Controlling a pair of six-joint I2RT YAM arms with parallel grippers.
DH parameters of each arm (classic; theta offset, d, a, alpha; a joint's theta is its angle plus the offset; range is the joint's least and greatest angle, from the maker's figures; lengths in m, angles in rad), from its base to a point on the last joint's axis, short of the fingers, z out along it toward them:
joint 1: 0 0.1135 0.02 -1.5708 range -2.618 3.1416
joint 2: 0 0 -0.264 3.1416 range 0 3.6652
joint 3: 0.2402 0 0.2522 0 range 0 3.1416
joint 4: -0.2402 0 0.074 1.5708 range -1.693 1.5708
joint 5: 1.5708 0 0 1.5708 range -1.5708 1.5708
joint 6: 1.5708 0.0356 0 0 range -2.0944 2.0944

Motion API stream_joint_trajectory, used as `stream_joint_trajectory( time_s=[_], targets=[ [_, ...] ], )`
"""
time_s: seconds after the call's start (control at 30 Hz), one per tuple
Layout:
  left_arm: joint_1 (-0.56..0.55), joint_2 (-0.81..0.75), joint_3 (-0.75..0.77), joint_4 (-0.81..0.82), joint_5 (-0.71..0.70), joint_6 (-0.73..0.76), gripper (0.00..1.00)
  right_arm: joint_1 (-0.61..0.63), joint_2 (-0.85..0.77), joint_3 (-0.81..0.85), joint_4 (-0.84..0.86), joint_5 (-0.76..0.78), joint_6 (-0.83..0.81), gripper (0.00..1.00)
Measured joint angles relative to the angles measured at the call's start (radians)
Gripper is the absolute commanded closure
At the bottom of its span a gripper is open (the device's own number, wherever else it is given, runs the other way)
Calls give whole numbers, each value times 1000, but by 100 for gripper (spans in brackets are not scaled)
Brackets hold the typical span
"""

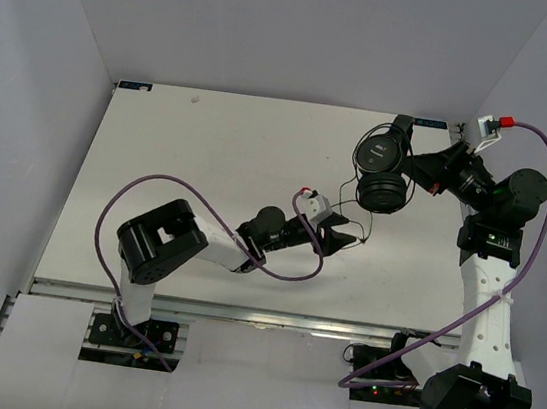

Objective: Wrap the headphones

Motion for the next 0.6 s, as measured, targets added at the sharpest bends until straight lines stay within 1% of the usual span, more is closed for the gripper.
stream_joint_trajectory(
  time_s=[0.1,0.2,0.27,0.37,0.4,0.47,0.6],
  targets=[
    [-9,58,63,17,-37,-13,40,0,-5,0,6,0,7,92],
    [-14,78,91,38,-76,-23,44,0,-10,0,11,-1,13,92],
    [-15,83,101,60,-88,-32,57,0,-12,0,14,-1,18,92],
    [-18,91,114,93,-93,-56,72,0,-13,0,22,0,25,92],
    [-19,96,119,103,-93,-63,80,0,-13,0,25,0,27,92],
    [-20,108,132,112,-90,-75,86,-1,-13,0,27,0,27,92],
    [-28,128,138,115,-78,-91,94,-5,-13,0,26,3,26,92]
  ],
)
